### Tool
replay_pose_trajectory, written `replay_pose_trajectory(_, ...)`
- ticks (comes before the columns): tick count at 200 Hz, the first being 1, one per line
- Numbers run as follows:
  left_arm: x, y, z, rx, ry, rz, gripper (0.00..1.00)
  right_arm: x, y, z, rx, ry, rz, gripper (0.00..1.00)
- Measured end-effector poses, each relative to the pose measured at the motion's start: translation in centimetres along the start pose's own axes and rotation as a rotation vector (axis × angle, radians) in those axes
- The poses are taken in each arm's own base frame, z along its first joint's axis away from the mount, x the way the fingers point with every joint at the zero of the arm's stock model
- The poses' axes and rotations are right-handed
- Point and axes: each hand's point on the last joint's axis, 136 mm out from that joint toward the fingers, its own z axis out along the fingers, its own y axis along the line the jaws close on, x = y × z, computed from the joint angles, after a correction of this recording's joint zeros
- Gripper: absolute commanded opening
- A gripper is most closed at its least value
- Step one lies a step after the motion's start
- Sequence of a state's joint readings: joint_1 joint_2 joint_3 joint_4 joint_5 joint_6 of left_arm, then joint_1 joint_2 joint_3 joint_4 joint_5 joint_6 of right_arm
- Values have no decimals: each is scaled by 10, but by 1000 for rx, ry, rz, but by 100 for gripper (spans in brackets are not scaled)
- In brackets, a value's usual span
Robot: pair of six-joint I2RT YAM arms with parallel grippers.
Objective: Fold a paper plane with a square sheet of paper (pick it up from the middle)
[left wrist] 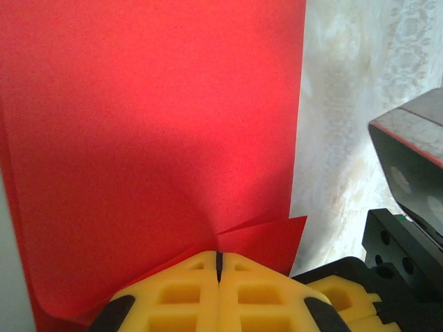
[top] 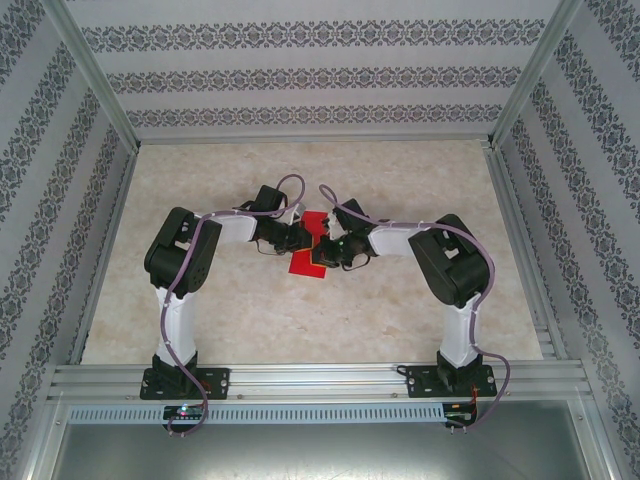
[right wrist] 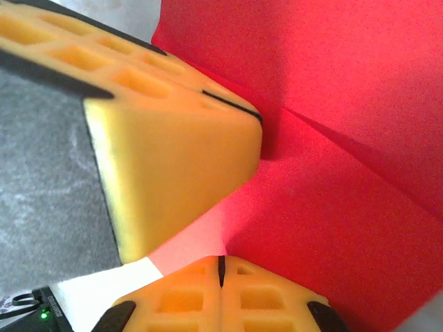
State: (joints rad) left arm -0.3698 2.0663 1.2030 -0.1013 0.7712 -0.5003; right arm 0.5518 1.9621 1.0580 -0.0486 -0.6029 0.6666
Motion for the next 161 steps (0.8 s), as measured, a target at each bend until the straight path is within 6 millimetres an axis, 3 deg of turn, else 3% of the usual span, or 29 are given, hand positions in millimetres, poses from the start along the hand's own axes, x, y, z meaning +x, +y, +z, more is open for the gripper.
replay_pose_trajectory(89,4,2,-6,-56,45,-30,8,14,-8,-8,21,-9,-16,0)
replay_pose_trajectory(161,-31,11,-30,-150,-24,-5,12,22,-7,-10,17,4,-16,0)
